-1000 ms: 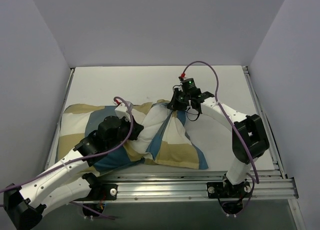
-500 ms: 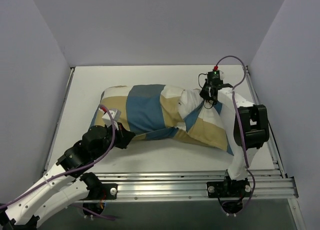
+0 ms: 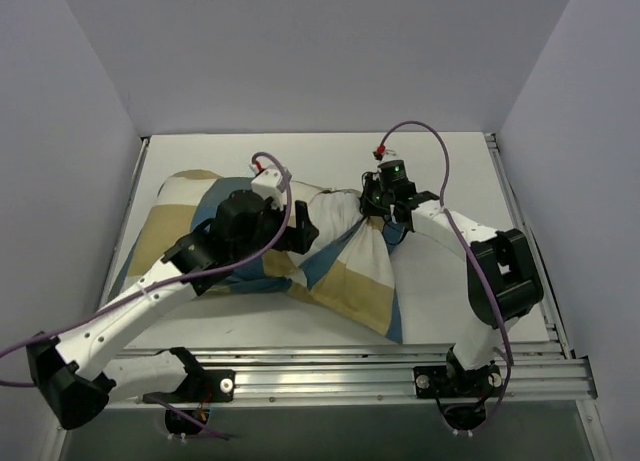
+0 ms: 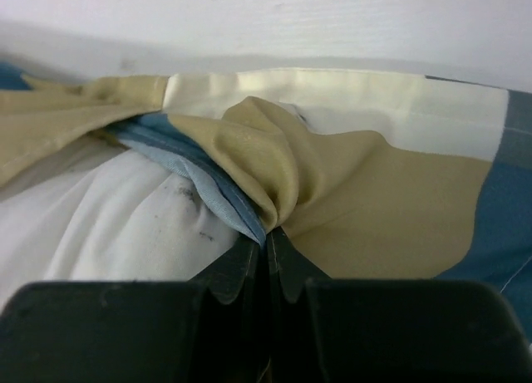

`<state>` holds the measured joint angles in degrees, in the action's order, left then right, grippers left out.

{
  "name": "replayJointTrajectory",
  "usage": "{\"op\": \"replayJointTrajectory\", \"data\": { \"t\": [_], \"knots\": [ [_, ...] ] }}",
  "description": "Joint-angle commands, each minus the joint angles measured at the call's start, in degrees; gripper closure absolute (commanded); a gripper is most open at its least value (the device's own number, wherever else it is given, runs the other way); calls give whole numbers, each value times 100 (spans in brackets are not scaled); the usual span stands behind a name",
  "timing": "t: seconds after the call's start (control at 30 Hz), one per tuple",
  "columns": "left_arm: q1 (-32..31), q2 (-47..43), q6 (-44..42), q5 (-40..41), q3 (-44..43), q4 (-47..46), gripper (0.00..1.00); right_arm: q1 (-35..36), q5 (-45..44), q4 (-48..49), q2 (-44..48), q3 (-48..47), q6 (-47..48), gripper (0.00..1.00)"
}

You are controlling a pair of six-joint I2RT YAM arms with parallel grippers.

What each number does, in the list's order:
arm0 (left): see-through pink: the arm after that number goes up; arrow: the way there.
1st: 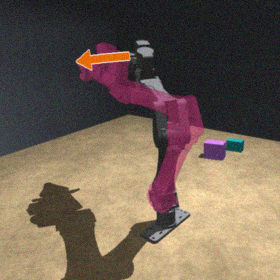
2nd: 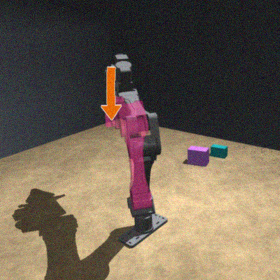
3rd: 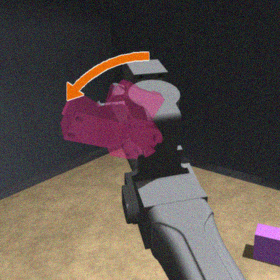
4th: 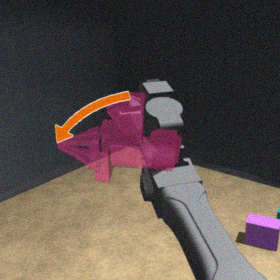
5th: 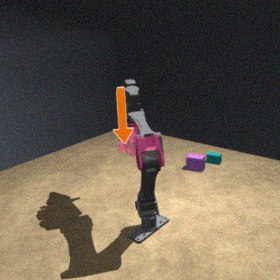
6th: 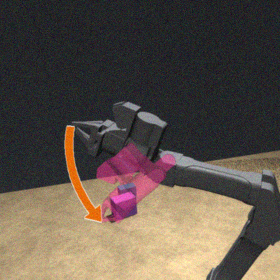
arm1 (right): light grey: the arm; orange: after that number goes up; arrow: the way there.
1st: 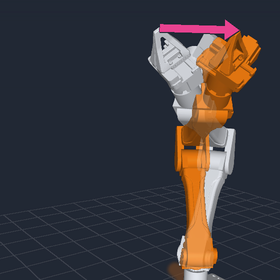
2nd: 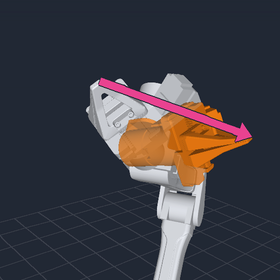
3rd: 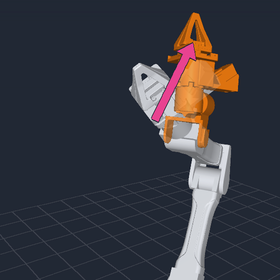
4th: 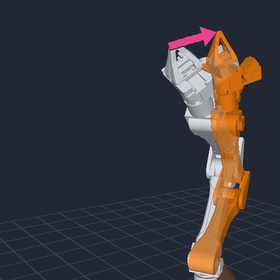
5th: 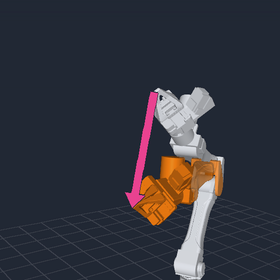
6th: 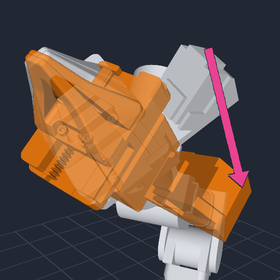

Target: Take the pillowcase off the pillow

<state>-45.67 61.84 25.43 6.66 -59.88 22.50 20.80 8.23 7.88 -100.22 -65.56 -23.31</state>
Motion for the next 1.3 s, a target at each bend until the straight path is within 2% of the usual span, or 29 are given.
{"op": "replayJointTrajectory", "data": {
  "t": [0.0, 0.1, 0.2, 0.33, 0.57, 0.77, 0.9, 1.13, 1.27],
  "knots": [
    [58, 608, -556, -33, -1232, -168, 4, 398, 443, 266, 661, 288, 178, 100],
    [181, 1390, -811, -277, -2129, 69, 3, 653, 495, 407, 1022, 412, 248, 100],
    [383, 2076, -969, -550, -2633, 289, 3, 864, 417, 451, 1268, 483, 327, 100],
    [629, 2990, -1145, -1261, -3511, 781, 3, 988, 408, 513, 1348, 492, 353, 100],
    [647, 3790, -1427, -1711, -4128, 1168, 3, 1128, 372, 548, 1286, 351, 433, 100],
    [700, 4143, -1427, -1773, -4260, 1450, 5, 1146, 241, 513, 1304, 325, 450, 100],
    [788, 4117, -1357, -1887, -4032, 1432, 16, 1146, 144, 495, 1339, 360, 476, 100],
    [1218, 3475, -1111, -2291, -3207, 765, 16, 1146, 82, 495, 1356, 412, 494, 100],
    [1324, 3282, -1154, -2423, -3074, 484, 14, 1146, 82, 495, 1356, 430, 503, 100]
  ]
}}
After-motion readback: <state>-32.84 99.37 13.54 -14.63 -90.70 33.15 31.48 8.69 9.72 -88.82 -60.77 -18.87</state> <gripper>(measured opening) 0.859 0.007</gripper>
